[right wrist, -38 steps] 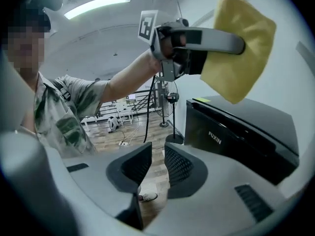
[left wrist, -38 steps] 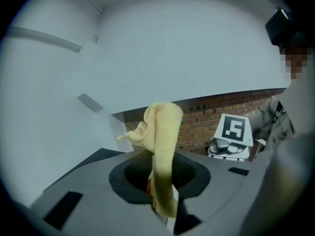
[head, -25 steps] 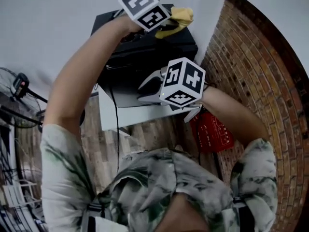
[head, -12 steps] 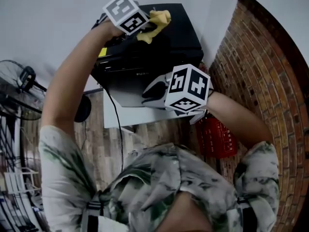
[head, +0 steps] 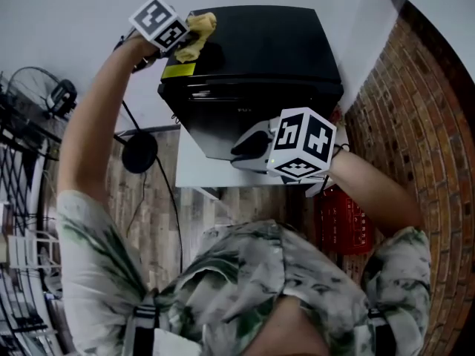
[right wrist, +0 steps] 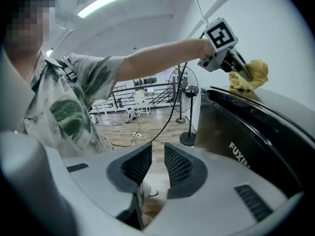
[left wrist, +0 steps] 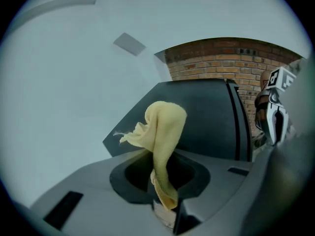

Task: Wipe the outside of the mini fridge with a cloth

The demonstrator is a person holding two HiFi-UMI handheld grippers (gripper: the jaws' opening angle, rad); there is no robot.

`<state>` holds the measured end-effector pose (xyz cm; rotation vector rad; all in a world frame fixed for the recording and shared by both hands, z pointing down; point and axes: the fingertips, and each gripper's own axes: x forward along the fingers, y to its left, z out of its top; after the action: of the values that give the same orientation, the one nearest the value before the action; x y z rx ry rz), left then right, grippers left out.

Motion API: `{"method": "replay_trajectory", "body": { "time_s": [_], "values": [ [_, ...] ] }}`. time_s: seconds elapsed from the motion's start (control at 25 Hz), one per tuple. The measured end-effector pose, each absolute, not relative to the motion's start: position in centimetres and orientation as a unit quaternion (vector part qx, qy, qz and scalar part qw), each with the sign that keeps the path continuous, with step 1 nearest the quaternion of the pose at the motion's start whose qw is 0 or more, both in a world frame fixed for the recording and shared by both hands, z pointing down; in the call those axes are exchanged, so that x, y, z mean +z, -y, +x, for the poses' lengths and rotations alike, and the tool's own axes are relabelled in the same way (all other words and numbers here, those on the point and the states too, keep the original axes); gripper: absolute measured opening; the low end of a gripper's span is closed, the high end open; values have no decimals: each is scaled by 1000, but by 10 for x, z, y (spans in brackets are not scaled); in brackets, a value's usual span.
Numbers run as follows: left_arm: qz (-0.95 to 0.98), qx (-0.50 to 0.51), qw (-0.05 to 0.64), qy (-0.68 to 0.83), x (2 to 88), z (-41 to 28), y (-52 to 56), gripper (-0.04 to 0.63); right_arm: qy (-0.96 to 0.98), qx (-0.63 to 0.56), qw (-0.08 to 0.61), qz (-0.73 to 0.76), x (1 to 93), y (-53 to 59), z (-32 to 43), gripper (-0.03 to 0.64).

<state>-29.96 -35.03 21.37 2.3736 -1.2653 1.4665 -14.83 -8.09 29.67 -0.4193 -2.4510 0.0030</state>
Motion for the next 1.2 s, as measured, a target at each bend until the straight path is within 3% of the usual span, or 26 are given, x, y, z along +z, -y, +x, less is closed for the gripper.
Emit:
{"method": "replay_trajectory", "body": {
  "time_s": [0.2,0.36,1.2],
  "values": [
    [751,476,61,453,209,-352,348,84,933,-3,321,-163,299,79,-153,95],
    [768,448,50,454,189,-335,353,84,933,-2,324,-159,300,80,-151,95],
    [833,461,-73,296,174,-44,431,84,937,24,333,-100,310,109,-92,95]
  ]
}}
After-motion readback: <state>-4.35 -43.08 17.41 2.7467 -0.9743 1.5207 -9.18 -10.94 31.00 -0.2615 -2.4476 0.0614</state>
